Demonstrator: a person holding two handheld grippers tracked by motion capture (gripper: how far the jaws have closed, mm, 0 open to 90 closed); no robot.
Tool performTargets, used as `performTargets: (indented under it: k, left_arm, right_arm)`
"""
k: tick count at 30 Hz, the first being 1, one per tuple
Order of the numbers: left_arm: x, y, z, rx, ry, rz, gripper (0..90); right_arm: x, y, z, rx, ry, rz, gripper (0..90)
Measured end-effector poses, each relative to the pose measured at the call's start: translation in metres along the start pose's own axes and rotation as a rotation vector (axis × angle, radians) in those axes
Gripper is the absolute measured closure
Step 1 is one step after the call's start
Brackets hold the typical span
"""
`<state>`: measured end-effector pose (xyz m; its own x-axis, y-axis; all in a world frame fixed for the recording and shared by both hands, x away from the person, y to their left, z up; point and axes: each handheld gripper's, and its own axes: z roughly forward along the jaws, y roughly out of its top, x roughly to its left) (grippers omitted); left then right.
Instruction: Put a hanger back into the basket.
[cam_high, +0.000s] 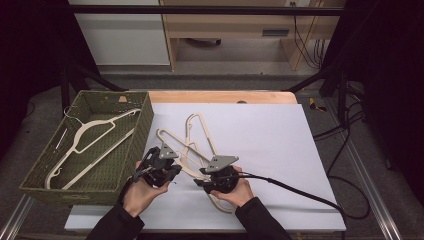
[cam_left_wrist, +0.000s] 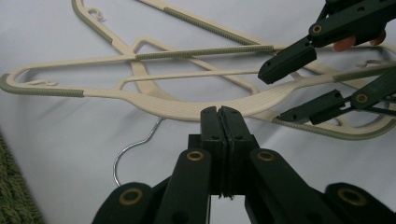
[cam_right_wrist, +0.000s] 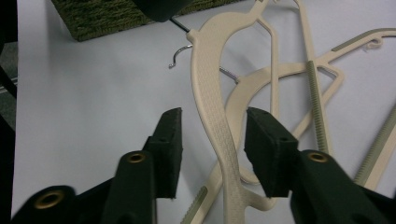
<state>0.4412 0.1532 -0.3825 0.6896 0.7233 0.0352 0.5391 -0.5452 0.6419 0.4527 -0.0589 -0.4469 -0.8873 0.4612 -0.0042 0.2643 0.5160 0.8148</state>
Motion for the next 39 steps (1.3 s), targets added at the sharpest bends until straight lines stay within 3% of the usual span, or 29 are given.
performTargets:
  k: [7, 12, 17, 19, 21, 27, 32, 39]
  left_arm:
    - [0.000, 0.000, -0.001, 0.015, -0.001, 0.000, 88.8]
    - [0.000, 0.000, -0.002, 0.008, -0.006, -0.006, 88.8]
    - [0.004, 0.001, -0.008, -0.043, -0.041, 0.000, 86.9]
    - [0.009, 0.002, -0.015, -0.100, -0.086, -0.024, 75.0]
    - [0.015, 0.002, -0.026, -0.161, -0.097, -0.026, 61.5]
    - [0.033, -0.001, -0.061, -0.375, -0.097, -0.034, 32.8]
    - [0.045, -0.009, -0.071, -0.421, -0.076, -0.048, 19.5]
    - [0.049, -0.016, -0.062, -0.410, -0.079, -0.051, 9.8]
  right_arm:
    - [0.005, 0.001, 0.006, 0.047, -0.031, -0.061, 70.2]
    - [0.005, 0.002, 0.006, 0.042, -0.053, -0.107, 75.7]
    - [0.006, 0.003, 0.002, 0.032, -0.047, -0.138, 78.3]
    - [0.005, 0.003, 0.000, 0.025, -0.053, -0.143, 79.4]
    - [0.004, 0.004, -0.002, 0.020, -0.066, -0.154, 80.0]
    - [-0.001, 0.010, -0.010, 0.007, -0.103, -0.152, 81.8]
    - [-0.008, 0.014, -0.017, 0.003, -0.137, -0.149, 83.6]
    - [-0.024, 0.016, -0.031, -0.024, -0.195, -0.098, 87.4]
